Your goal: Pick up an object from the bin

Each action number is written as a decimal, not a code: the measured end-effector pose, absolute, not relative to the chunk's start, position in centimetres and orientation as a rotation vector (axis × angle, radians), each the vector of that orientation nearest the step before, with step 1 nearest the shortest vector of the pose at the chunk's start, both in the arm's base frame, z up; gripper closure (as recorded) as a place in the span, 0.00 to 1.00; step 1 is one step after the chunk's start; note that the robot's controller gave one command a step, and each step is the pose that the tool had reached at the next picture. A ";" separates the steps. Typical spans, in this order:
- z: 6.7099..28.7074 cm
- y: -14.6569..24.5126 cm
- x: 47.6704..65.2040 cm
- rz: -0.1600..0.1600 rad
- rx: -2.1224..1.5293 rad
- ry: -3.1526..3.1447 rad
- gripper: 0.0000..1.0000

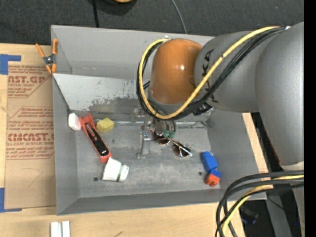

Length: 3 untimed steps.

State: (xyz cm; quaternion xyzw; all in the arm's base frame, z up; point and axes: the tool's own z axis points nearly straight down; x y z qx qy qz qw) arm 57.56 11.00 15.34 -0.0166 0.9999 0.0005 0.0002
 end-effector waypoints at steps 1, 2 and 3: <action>12.9 12.7 55.8 0.003 0.374 3.120 0.00; 10.5 14.8 55.1 0.001 0.177 3.138 0.00; 9.5 16.2 54.4 0.004 -0.168 3.135 0.00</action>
Offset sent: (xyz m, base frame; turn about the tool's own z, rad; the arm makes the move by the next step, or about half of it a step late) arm -0.0305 0.0632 -0.0789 -0.1278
